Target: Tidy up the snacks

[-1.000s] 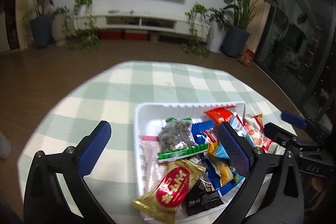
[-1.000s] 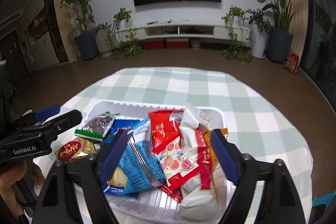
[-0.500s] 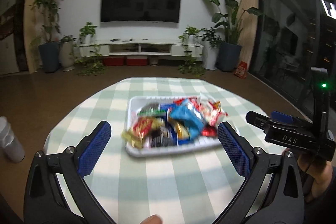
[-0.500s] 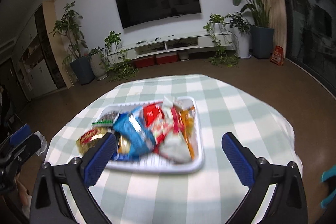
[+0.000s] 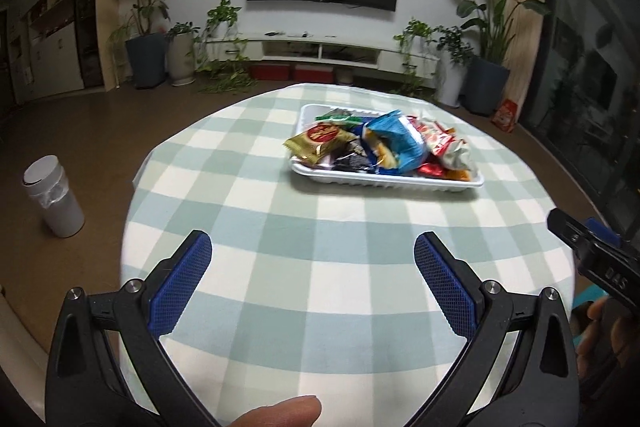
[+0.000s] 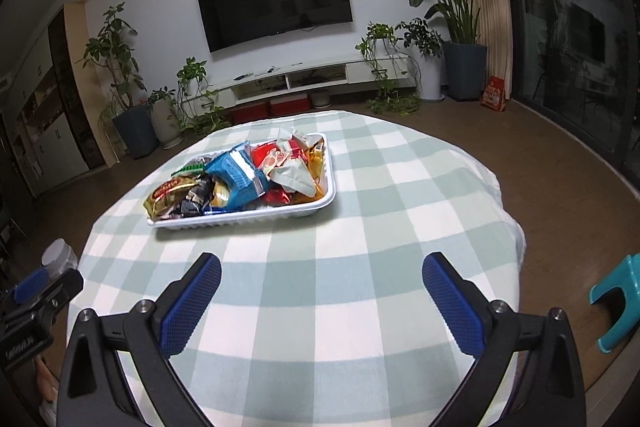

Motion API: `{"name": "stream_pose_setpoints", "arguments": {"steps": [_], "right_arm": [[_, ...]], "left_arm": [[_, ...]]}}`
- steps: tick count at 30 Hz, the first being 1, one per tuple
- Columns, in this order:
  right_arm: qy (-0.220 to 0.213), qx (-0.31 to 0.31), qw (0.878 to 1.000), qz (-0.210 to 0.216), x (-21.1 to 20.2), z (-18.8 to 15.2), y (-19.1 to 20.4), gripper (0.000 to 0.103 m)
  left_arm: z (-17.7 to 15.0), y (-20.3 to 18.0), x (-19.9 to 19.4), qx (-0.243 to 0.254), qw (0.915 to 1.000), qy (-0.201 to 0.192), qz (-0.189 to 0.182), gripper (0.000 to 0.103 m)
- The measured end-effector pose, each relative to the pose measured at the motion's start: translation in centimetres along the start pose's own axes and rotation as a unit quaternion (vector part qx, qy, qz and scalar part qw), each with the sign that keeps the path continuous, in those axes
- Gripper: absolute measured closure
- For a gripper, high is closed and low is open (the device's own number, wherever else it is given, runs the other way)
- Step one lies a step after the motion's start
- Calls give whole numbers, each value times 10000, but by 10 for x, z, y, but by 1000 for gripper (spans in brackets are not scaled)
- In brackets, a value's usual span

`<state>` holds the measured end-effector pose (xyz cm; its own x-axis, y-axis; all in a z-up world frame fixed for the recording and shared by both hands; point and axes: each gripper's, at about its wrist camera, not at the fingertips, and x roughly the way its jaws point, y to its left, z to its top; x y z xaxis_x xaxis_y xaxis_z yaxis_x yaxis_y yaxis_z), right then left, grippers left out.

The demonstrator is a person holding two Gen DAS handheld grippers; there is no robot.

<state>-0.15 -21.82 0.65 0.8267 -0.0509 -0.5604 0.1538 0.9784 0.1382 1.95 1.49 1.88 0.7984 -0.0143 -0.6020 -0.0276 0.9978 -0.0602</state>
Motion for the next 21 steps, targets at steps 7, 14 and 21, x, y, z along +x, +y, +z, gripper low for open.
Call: {"name": "stream_pose_setpoints", "arguments": {"steps": [7,14,21], "right_arm": [[-121,-504,9986,-136,-1,-7,19,0],[7,-617,9980,-150,5,-11,25,0],[37,-670,9976,-147,6,-12,28,0]], "left_arm": [[4,-11,16,319,9992,189,116,0],[5,-15,21,346,9990,262,52,0],[5,-16,22,348,9990,277,58,0]]}}
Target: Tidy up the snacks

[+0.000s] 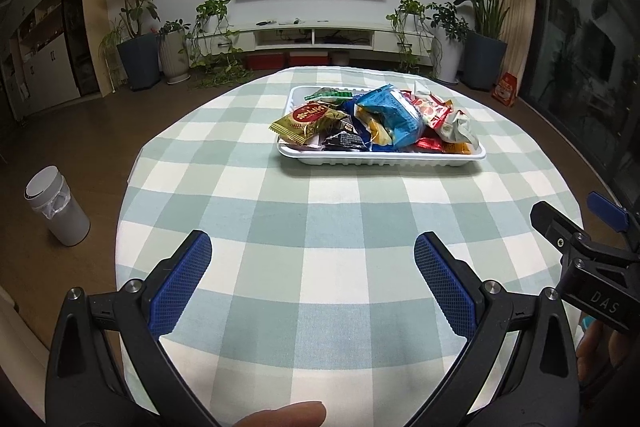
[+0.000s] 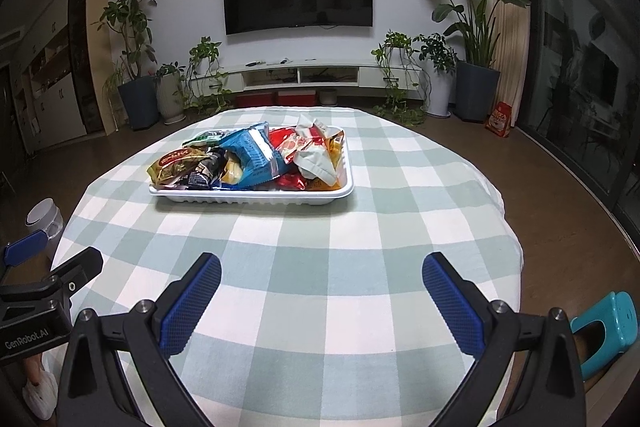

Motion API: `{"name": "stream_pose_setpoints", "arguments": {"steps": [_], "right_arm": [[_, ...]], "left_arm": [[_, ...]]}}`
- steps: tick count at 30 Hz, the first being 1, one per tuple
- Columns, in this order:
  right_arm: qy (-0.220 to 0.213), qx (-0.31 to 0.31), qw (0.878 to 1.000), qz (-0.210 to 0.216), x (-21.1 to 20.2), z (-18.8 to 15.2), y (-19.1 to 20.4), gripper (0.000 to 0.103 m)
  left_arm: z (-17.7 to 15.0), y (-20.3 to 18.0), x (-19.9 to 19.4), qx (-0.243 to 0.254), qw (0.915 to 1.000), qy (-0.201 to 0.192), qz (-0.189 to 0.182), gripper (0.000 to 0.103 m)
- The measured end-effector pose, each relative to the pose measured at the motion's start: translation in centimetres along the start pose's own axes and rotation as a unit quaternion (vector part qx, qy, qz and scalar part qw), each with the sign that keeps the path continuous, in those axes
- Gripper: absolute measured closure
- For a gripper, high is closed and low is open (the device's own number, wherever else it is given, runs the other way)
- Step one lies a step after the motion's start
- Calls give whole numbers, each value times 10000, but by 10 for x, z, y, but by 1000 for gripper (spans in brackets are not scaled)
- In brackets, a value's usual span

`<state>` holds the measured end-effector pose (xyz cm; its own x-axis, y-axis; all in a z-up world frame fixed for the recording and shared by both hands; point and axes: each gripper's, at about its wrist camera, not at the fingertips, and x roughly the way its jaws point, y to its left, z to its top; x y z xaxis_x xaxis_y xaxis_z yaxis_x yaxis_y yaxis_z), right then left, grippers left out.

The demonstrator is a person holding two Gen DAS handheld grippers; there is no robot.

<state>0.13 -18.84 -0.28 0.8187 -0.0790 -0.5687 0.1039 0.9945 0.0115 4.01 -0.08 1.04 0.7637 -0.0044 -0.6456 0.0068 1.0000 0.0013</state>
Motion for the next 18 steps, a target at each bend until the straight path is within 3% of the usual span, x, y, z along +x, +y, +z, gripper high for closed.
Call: {"name": "stream_pose_setpoints", "arguments": {"steps": [18], "right_arm": [[76,-12,10000,-15,2,-2,1,0]], "left_arm": [[-2,1,7,-11,10000,67,-16,0]]}}
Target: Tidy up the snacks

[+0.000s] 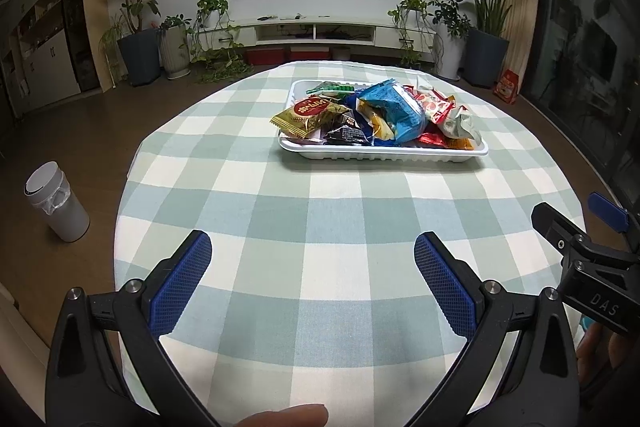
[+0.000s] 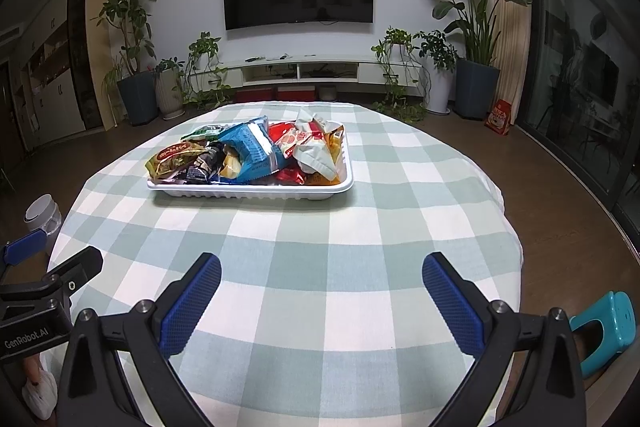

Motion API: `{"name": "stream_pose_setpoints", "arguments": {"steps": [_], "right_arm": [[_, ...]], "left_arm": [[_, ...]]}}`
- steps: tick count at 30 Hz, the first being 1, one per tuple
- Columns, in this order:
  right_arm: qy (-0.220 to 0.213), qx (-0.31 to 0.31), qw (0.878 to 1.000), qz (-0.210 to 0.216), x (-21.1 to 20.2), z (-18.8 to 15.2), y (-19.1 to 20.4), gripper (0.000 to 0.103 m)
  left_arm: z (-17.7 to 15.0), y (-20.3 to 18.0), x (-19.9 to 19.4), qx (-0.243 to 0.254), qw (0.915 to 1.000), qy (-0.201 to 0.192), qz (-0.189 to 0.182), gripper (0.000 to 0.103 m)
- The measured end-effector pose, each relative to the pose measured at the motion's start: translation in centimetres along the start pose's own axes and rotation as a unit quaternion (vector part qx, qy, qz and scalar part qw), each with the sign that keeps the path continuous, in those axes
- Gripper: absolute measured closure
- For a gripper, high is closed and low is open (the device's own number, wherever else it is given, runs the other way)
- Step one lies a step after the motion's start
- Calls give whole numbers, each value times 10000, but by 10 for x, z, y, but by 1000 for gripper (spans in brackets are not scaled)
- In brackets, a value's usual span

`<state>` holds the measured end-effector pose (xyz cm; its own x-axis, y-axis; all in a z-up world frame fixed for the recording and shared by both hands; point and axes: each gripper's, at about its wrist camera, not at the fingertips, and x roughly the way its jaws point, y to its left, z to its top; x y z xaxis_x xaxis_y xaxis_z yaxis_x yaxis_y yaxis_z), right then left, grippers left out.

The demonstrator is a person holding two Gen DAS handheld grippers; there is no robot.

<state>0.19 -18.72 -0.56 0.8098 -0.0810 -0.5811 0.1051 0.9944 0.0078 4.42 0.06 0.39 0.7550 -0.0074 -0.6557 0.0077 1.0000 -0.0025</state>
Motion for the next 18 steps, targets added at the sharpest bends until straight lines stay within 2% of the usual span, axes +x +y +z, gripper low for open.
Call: {"name": "stream_pose_setpoints", "arguments": {"steps": [18], "right_arm": [[16,-8,10000,0,0,0,0,0]], "left_arm": [[-1,1,0,11,10000,10,-7,0]]}}
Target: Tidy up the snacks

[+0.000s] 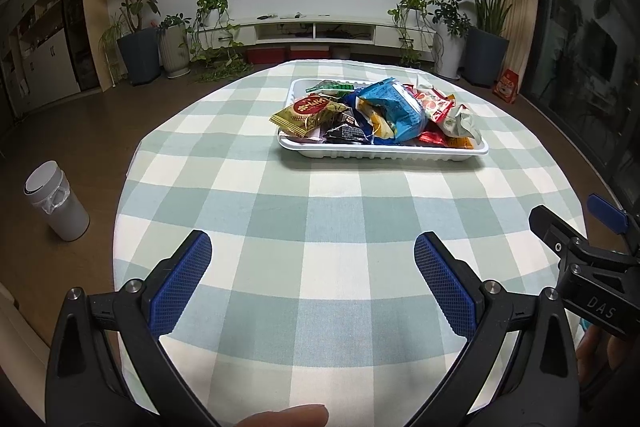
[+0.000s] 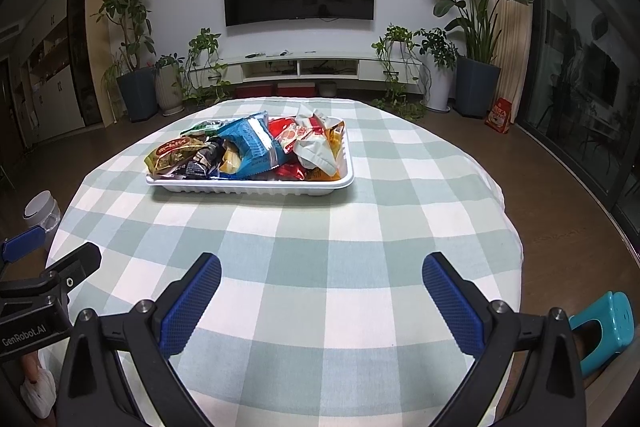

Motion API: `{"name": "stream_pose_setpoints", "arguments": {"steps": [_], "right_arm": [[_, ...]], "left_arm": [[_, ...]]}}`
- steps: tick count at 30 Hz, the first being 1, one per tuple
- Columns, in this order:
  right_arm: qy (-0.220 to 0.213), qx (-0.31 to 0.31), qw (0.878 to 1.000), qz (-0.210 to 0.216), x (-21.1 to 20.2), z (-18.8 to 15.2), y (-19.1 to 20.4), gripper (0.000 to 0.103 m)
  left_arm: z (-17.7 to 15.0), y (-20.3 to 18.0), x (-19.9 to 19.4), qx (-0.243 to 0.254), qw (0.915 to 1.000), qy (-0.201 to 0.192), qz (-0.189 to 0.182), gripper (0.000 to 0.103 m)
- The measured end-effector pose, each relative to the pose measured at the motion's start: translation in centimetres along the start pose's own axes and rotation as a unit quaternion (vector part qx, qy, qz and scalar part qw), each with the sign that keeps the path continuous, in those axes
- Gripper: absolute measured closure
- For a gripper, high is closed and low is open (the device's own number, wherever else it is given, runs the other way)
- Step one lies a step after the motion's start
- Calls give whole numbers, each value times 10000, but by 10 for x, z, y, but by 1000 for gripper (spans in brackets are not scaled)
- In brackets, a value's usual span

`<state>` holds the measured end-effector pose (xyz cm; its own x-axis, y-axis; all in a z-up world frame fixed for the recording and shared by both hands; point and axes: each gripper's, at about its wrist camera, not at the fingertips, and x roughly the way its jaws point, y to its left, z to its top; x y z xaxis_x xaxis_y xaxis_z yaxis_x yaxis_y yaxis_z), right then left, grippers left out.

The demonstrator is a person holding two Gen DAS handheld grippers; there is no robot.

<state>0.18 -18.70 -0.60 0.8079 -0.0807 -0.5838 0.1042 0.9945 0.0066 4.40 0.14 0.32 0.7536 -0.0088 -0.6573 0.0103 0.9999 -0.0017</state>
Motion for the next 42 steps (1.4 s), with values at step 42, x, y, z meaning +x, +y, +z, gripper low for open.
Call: {"name": "stream_pose_setpoints", "arguments": {"steps": [42], "right_arm": [[34,-24,10000,-1,-2,1,1,0]], "left_arm": [[0,2,1,-38,10000,9,-18,0]]}}
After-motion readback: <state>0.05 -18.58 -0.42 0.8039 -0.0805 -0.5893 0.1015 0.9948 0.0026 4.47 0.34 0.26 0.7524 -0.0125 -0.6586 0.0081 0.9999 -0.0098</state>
